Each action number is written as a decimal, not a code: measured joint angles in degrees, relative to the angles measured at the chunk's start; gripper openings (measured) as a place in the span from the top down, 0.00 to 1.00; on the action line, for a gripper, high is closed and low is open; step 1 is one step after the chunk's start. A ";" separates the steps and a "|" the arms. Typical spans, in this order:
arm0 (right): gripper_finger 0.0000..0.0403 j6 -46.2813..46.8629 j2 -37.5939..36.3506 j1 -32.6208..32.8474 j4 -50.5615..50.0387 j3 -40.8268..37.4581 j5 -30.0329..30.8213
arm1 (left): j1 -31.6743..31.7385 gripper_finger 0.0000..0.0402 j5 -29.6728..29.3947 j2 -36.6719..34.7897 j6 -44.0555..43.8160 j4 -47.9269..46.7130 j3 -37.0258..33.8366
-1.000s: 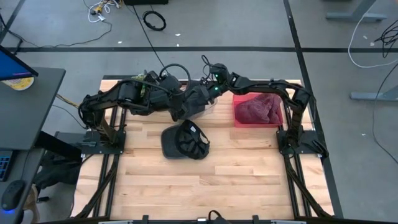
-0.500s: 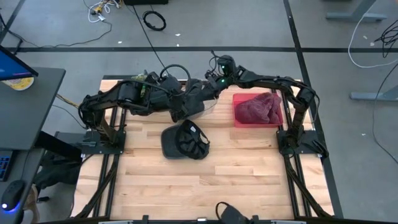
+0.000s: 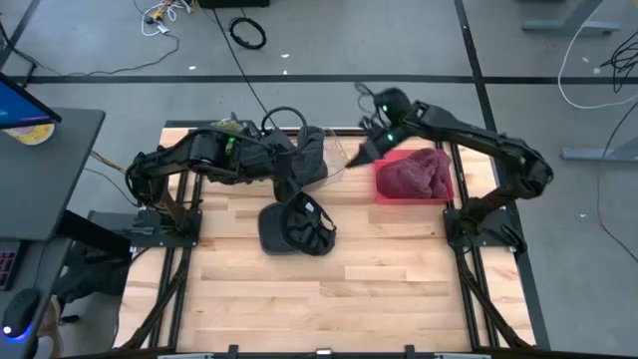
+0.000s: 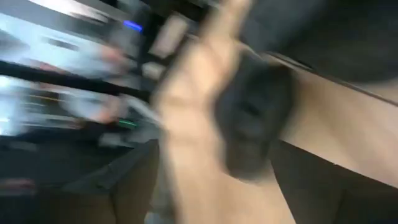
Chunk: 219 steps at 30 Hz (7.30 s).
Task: Pick & Place hat
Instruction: Put the black cap into the transparent bin
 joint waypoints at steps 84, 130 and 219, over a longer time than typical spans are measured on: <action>0.94 28.12 -4.00 28.05 45.57 -35.21 23.67 | 2.78 0.34 9.05 -30.64 -19.45 69.86 -103.45; 0.94 26.71 -5.22 25.71 56.32 -35.21 13.69 | -1.14 0.97 29.44 -31.10 -13.67 95.80 -107.76; 0.94 6.15 -22.93 19.24 86.01 -35.19 51.39 | 6.94 0.95 -0.17 -17.76 31.32 133.63 -67.56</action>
